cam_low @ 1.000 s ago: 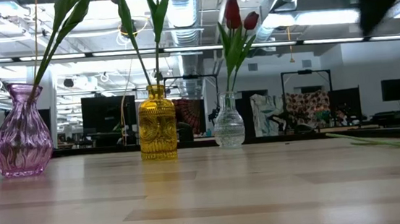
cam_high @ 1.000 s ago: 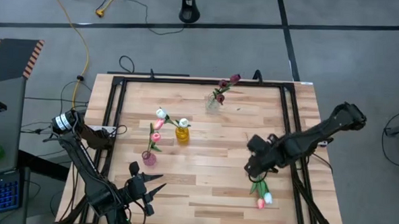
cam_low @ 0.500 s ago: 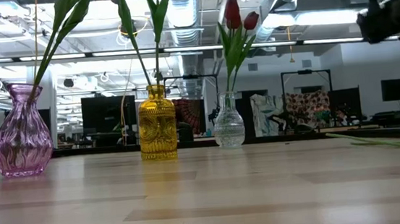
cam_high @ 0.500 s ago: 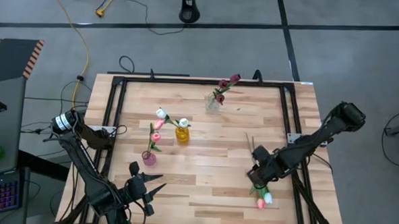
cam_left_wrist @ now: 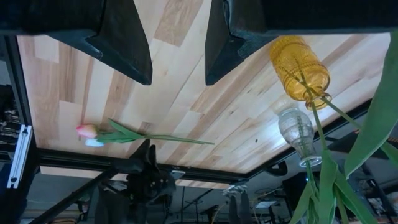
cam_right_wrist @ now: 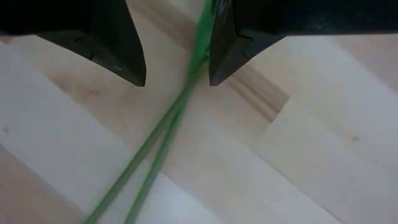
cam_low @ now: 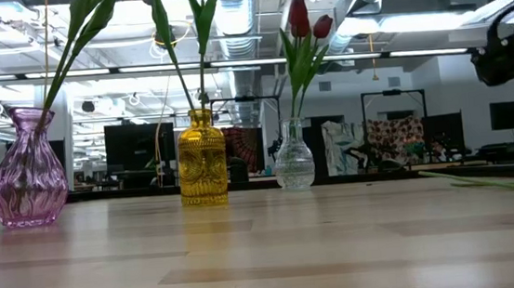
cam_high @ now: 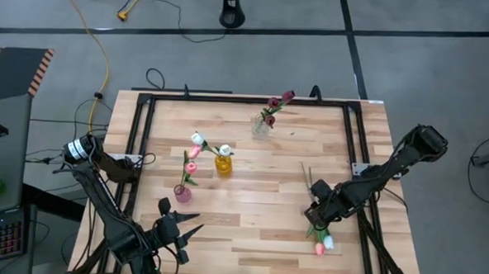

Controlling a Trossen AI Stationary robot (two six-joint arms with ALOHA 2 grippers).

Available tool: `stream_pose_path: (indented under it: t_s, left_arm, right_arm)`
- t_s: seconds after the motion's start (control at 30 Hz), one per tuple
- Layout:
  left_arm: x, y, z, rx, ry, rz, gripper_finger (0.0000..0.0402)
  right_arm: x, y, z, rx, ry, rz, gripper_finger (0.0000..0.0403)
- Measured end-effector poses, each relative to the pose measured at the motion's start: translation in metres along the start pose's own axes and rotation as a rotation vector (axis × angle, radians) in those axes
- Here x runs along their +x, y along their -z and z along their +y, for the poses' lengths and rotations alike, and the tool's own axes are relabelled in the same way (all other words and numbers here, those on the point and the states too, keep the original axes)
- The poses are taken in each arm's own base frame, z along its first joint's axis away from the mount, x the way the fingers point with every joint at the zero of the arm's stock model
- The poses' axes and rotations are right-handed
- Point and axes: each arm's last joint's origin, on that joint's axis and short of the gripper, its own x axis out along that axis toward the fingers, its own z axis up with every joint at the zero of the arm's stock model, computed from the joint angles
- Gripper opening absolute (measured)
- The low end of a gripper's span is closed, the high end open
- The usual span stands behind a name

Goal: Sort flowers into vase by color
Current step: Put the pink flower into the purple vase

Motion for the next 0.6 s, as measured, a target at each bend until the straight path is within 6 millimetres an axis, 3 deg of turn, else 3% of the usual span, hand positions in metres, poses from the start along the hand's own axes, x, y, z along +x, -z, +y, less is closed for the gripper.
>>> stream_pose_path:
  t_s: [0.6]
  left_arm:
    - [0.0,0.0,0.0,-0.004,0.0,0.0,0.0137]
  right_arm:
    - [0.0078,0.0016,-0.0012,-0.003,-0.041,-0.006,0.0152]
